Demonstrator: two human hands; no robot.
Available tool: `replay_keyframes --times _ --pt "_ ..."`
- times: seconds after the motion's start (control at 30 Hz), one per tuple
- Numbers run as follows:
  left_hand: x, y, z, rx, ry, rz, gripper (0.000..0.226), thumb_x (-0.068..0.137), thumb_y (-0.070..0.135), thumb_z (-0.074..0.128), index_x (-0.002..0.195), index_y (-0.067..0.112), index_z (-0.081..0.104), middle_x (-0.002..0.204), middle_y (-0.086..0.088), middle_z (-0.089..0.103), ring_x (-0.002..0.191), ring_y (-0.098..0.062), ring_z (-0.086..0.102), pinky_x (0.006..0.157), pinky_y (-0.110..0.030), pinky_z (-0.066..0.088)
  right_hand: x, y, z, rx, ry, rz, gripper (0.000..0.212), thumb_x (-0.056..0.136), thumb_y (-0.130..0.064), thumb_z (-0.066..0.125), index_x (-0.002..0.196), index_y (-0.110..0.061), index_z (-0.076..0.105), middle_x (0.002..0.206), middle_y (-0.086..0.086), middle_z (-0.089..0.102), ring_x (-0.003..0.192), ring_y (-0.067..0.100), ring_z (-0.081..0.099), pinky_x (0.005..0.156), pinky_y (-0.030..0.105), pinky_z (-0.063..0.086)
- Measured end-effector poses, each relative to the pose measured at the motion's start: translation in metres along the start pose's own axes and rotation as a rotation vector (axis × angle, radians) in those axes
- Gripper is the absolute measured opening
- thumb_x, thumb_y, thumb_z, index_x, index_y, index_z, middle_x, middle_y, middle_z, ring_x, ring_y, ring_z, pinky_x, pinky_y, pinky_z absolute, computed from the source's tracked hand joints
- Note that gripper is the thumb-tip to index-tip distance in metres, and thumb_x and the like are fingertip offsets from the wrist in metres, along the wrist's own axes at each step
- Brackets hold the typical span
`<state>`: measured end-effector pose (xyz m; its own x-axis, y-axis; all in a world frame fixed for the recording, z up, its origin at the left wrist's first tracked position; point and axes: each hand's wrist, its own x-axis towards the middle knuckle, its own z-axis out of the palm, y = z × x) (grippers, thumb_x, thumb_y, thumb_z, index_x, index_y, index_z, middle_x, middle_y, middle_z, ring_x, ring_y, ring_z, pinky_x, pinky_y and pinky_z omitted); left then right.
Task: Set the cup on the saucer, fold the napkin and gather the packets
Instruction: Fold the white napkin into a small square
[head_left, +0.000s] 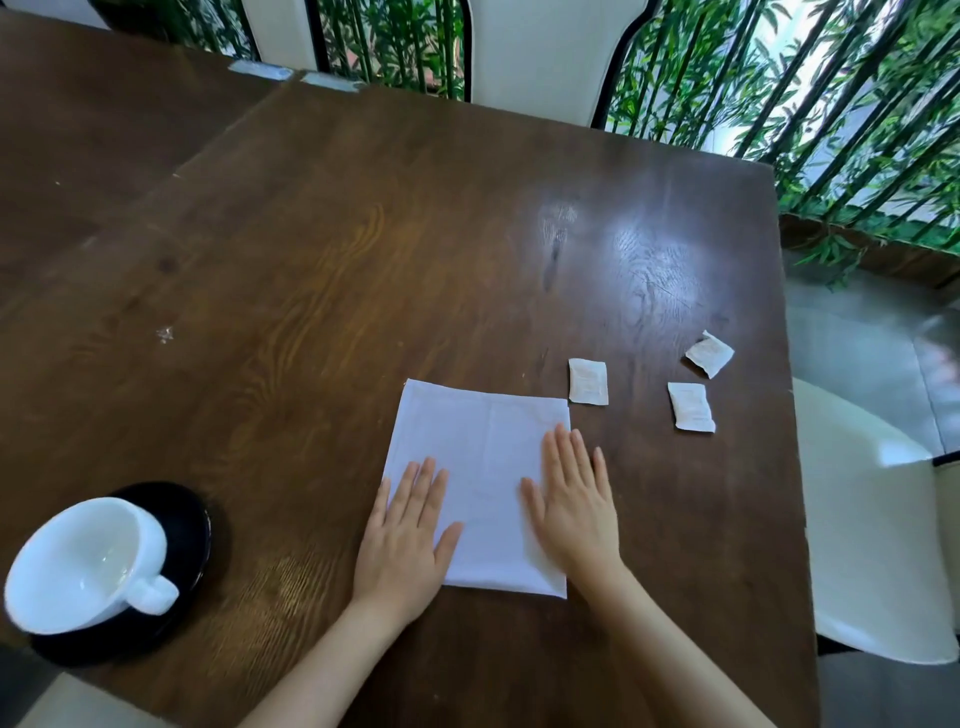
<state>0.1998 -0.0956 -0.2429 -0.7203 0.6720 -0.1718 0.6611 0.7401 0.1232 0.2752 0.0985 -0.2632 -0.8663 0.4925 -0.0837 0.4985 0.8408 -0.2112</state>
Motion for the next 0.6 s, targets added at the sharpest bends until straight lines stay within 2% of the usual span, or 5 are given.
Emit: replay_keyframes --times 0.1,0.23,0.33,0.4,0.6 --pt "-0.001 0.005 -0.01 -0.026 0.005 -0.014 0.071 0.095 0.05 0.001 0.14 0.008 0.037 0.149 -0.01 0.034 0.137 -0.028 0.032 0.113 -0.036 0.003 -0.001 0.006 -0.009 0.0 -0.009 0.066 0.062 0.098 -0.044 0.022 0.151 -0.014 0.007 0.161 0.003 0.006 0.148 0.019 0.002 0.119 0.037 -0.004" --pt "-0.014 0.036 -0.007 -0.188 0.0 0.113 0.071 0.09 0.059 0.023 0.148 0.02 0.01 0.155 0.003 0.001 0.146 -0.019 0.001 0.117 -0.03 -0.014 0.004 0.007 -0.03 0.29 0.092 0.137 0.041 0.091 -0.016 0.046 0.132 -0.009 0.046 0.132 0.011 0.054 0.121 0.029 0.046 0.1 0.036 0.039" --pt "-0.031 0.072 0.001 -0.143 -0.049 0.209 0.076 0.078 0.064 0.05 0.137 0.017 0.044 0.146 -0.003 0.043 0.135 -0.02 0.039 0.111 -0.042 0.03 0.016 0.002 -0.044 0.637 0.041 0.28 0.022 0.087 -0.015 0.053 0.109 -0.008 0.053 0.099 0.005 0.057 0.084 0.018 0.052 0.063 0.022 0.039" --pt "-0.035 0.09 0.002 -0.078 -0.015 0.181 0.072 0.068 0.063 0.065 0.123 0.017 0.06 0.13 -0.005 0.06 0.121 -0.021 0.056 0.096 -0.042 0.049 0.028 -0.001 -0.048 0.74 -0.056 0.386 0.025 0.086 -0.022 0.058 0.106 -0.01 0.051 0.091 0.003 0.056 0.076 0.016 0.052 0.058 0.021 0.039" --pt "-0.037 0.103 0.008 -0.056 0.081 0.103 0.062 0.07 0.054 0.07 0.118 0.017 0.062 0.126 -0.007 0.063 0.118 -0.027 0.058 0.097 -0.046 0.048 0.042 0.001 -0.06 0.971 -0.187 0.539 0.01 0.081 -0.01 0.05 0.077 -0.004 0.057 0.055 0.007 0.05 0.045 0.017 0.043 0.045 0.024 0.038"
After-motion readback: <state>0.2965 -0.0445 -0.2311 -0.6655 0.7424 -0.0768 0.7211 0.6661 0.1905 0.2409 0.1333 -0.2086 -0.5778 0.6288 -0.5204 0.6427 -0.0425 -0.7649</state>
